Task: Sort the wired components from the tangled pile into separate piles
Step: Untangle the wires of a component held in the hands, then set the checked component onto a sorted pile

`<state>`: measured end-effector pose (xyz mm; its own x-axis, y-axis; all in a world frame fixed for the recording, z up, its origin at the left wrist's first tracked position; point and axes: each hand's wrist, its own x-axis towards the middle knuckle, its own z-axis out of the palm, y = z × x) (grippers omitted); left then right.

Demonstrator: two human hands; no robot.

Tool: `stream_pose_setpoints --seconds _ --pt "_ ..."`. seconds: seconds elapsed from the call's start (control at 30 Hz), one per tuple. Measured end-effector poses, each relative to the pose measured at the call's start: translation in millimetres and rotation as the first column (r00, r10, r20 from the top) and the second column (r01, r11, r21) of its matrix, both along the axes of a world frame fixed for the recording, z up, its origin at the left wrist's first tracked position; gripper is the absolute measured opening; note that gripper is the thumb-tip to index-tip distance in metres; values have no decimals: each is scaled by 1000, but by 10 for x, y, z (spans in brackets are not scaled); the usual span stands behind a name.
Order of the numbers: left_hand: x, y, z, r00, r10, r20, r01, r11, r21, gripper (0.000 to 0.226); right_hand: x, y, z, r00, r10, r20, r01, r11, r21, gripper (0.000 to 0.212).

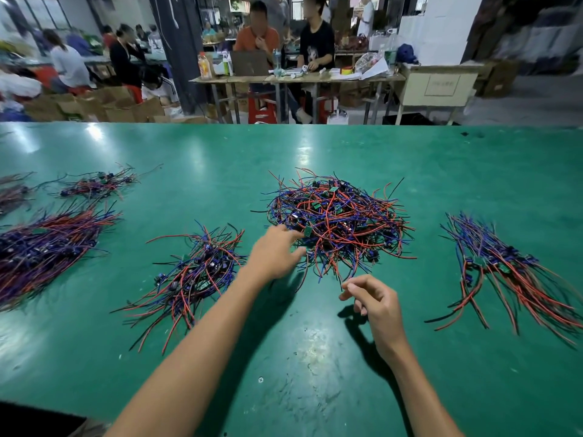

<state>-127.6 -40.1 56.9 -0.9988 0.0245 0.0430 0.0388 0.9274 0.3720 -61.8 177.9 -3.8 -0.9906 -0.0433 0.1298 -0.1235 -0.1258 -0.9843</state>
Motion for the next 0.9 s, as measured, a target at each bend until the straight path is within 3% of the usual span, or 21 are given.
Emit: stream_pose_setpoints --seconds 0.1,0.23,0.4,0.53,0.67,0.77,0.9 --pt "-48 202 -272 1000 -17 -4 17 991 129 57 -7 -6 -18 1000 -1 -5 1 999 45 13" --pt "39 220 -459 986 92 -138 -33 925 378 48 -18 -18 -5 1000 -29 -5 29 997 71 10" --pt "365 217 -437 969 137 -206 61 675 736 48 -29 -22 -2 1000 -26 16 25 996 90 14" --pt "702 362 -462 964 104 -243 162 493 855 49 -44 -77 -20 999 -26 42 14 960 278 20" --pt "856 541 -543 982 84 -171 141 279 950 45 -16 -76 20 999 -8 34 -1 969 248 23" --pt "909 590 -602 989 45 -141 126 247 961 44 21 -69 61 998 14 64 -21 994 111 18" --pt "924 586 -614 993 104 -50 24 232 973 44 31 -53 61 1000 3 30 -5 996 94 18"
